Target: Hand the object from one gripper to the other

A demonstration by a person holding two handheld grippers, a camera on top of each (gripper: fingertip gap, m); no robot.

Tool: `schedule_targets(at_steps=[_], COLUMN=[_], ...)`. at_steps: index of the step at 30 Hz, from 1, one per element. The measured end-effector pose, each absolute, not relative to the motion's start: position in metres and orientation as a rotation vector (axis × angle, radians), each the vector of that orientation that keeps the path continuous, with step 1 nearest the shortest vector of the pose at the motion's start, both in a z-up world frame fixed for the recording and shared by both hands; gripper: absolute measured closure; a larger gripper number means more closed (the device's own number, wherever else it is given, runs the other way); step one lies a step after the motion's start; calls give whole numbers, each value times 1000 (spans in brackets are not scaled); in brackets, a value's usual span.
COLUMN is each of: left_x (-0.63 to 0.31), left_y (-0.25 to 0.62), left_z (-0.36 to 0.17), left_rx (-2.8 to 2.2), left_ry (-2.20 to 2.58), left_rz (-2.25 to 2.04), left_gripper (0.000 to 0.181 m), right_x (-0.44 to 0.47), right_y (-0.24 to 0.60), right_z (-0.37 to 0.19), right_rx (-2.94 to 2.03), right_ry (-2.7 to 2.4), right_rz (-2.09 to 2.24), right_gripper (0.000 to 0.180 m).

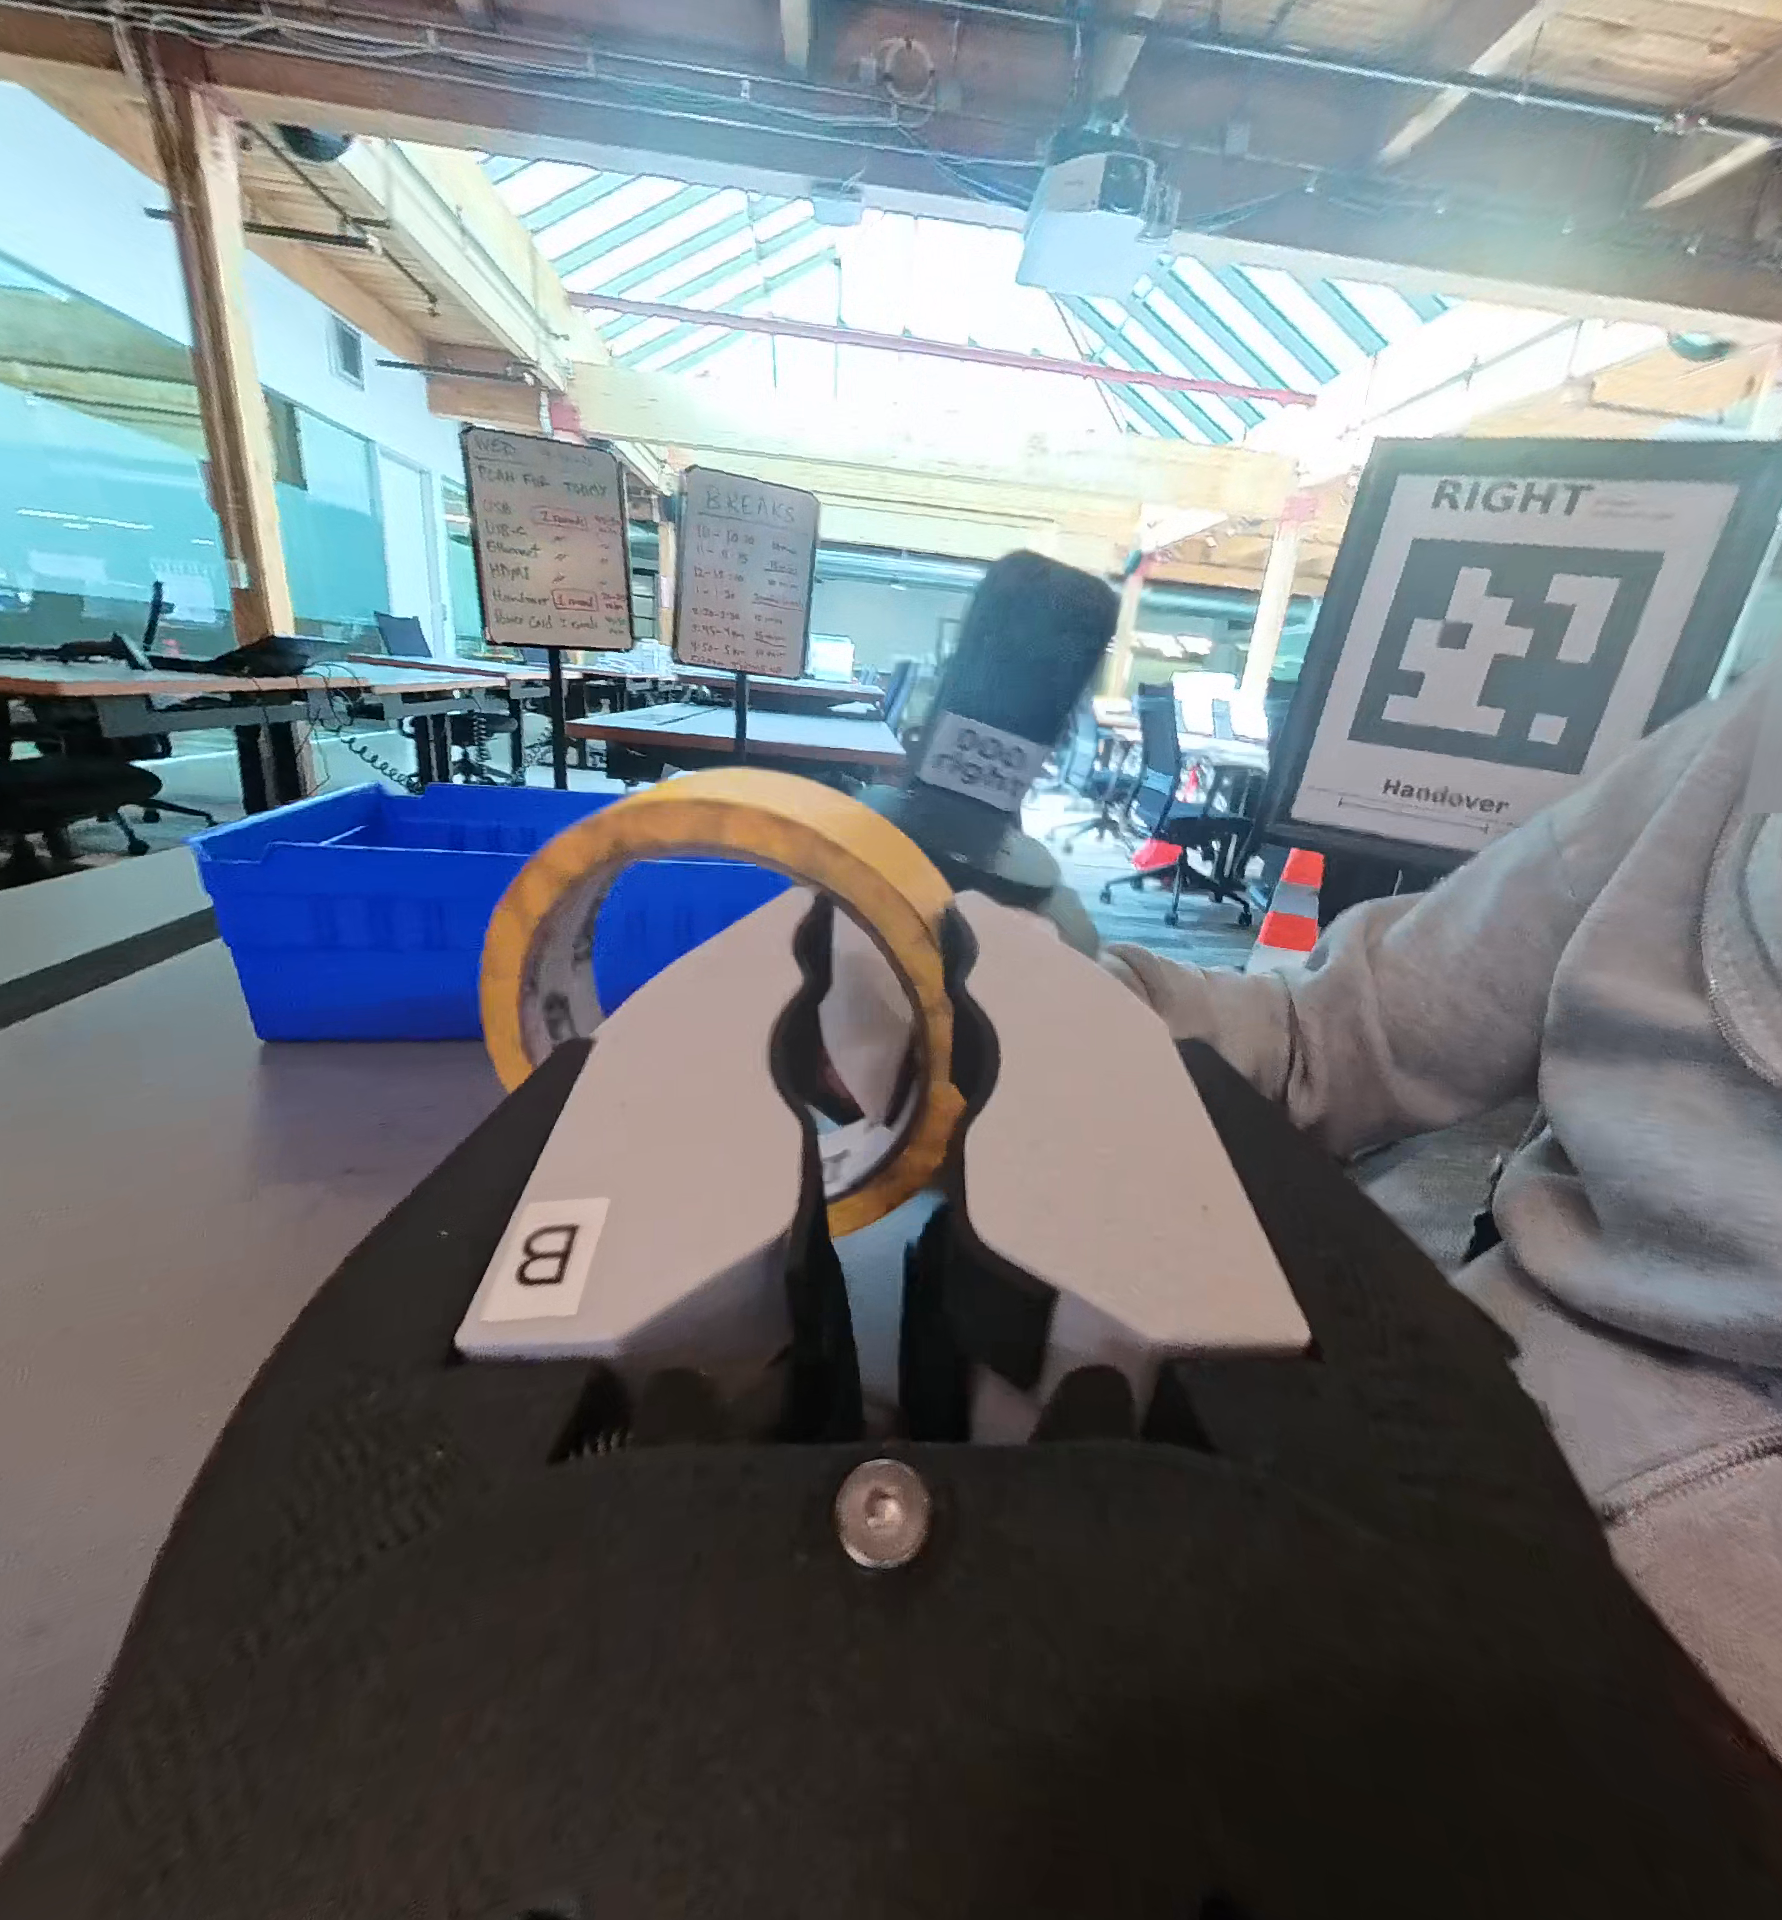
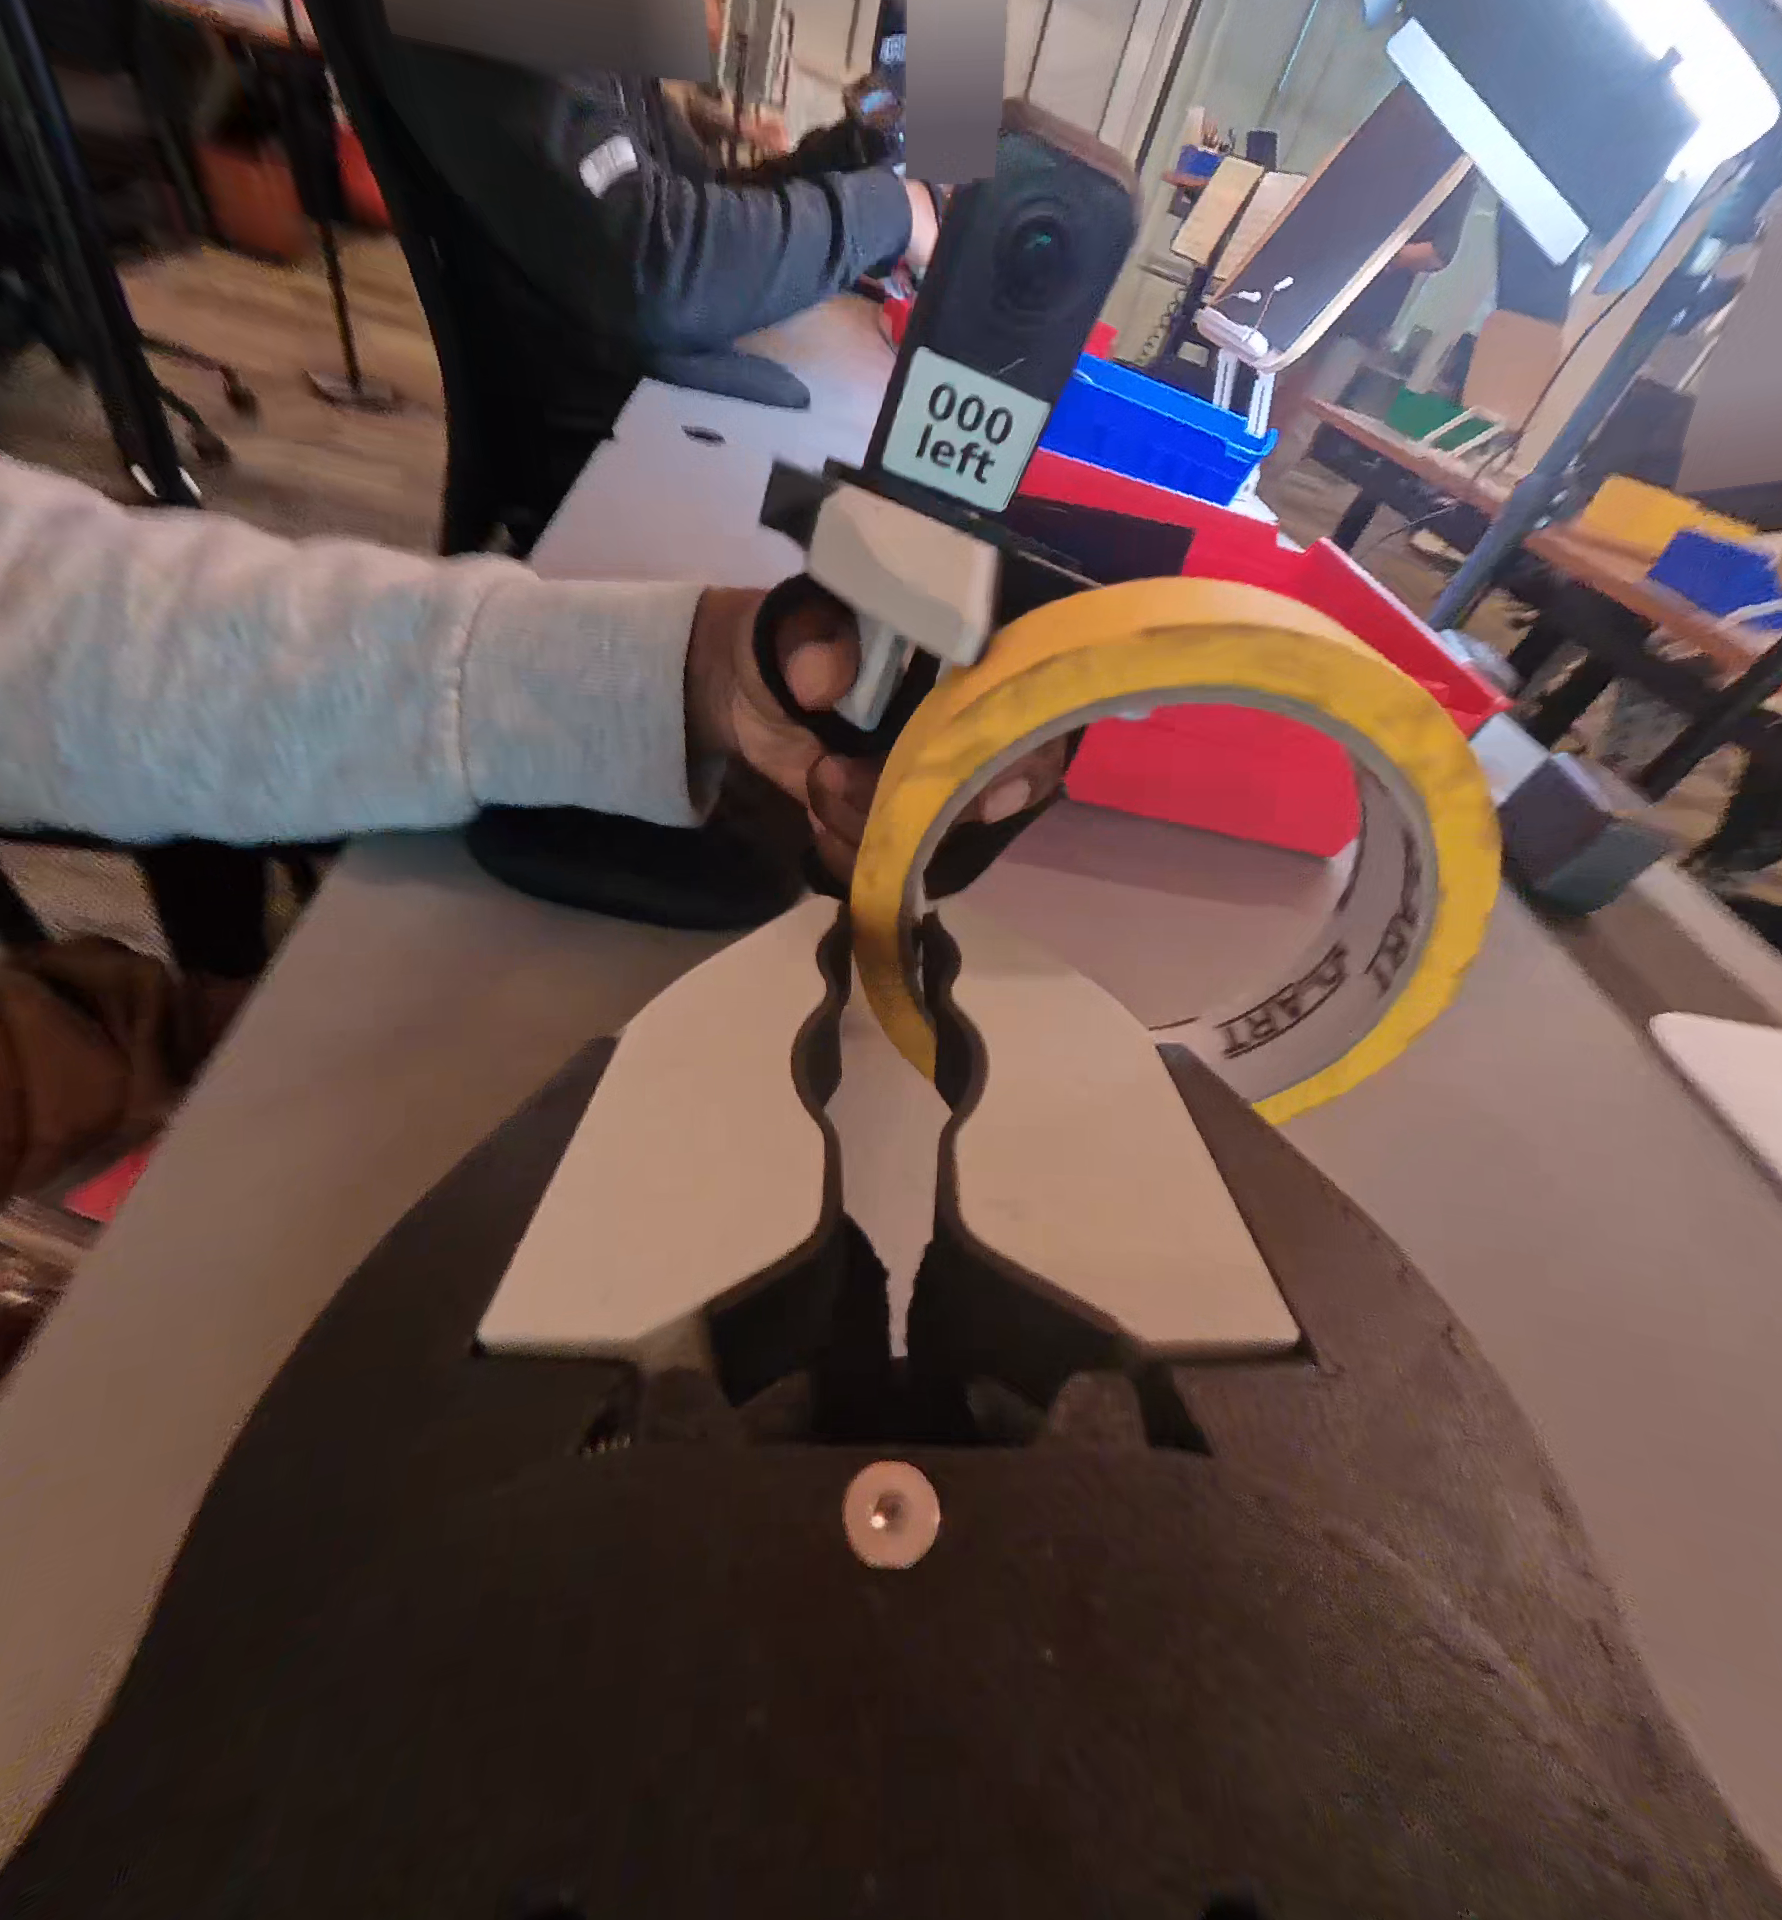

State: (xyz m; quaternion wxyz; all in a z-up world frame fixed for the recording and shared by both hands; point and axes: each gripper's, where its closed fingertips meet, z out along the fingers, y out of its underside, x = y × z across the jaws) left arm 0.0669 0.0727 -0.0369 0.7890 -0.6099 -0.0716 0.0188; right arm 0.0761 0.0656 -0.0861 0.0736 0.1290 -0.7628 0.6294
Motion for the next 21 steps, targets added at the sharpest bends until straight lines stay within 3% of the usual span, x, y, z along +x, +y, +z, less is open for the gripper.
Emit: schedule_targets(at_steps=[4,9,12,16,19,21], left_x=[67,63,57,60,67,64], left_y=[83,92,89,76,68,67], left_z=[-56,-78,-75,-45,-29,-30], left_rx=[-1453,-1593,-1565,-1350,-1236,-1237], left_ry=[-100,-104,-182,-231,-212,-233], left_rz=[142,192,148,5,-70,-65], left_gripper=[170,170,164,140,138,146], right_x=[74,53,59,73,76,72], right_y=[72,77,74,75,69,65], right_z=[-62,-56,-61,-55,-65,-78], right_rx=[146,-171,43,388,486,508], right_ry=[-2347,-2367,-2291,-2049,-2012,-2045], right_rz=[2257,2442,2276,2103,1954,1834], right_gripper=[139,161,168,169,169,168])
